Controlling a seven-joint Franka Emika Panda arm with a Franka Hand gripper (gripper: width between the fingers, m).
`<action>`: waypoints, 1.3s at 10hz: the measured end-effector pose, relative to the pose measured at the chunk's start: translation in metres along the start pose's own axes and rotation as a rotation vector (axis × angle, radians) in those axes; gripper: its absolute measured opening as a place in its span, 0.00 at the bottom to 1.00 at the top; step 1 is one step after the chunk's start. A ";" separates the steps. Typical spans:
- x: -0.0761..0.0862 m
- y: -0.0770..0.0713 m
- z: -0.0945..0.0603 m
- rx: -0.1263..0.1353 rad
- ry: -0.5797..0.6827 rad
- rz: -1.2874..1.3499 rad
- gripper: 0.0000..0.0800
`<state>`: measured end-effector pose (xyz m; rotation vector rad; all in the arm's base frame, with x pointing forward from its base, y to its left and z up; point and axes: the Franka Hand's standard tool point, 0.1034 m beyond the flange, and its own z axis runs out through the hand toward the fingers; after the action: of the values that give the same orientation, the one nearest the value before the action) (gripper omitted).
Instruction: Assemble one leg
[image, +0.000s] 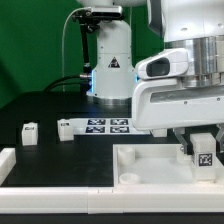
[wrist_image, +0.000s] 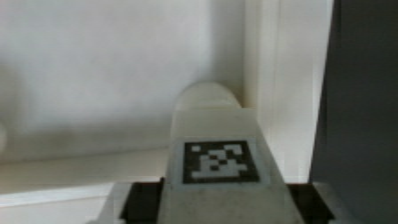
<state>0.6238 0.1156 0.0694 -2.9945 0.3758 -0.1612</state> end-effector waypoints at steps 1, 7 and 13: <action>-0.001 0.000 0.000 0.000 0.007 0.167 0.36; -0.004 -0.005 0.002 -0.016 0.030 1.058 0.36; -0.006 -0.008 0.003 -0.003 0.020 1.174 0.79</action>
Offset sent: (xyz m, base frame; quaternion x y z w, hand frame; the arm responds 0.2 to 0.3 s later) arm -0.0021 -0.0072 -0.0035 -0.0364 0.0251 0.3095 0.9499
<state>0.6206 0.1246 0.0674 -2.2600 1.9535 -0.0613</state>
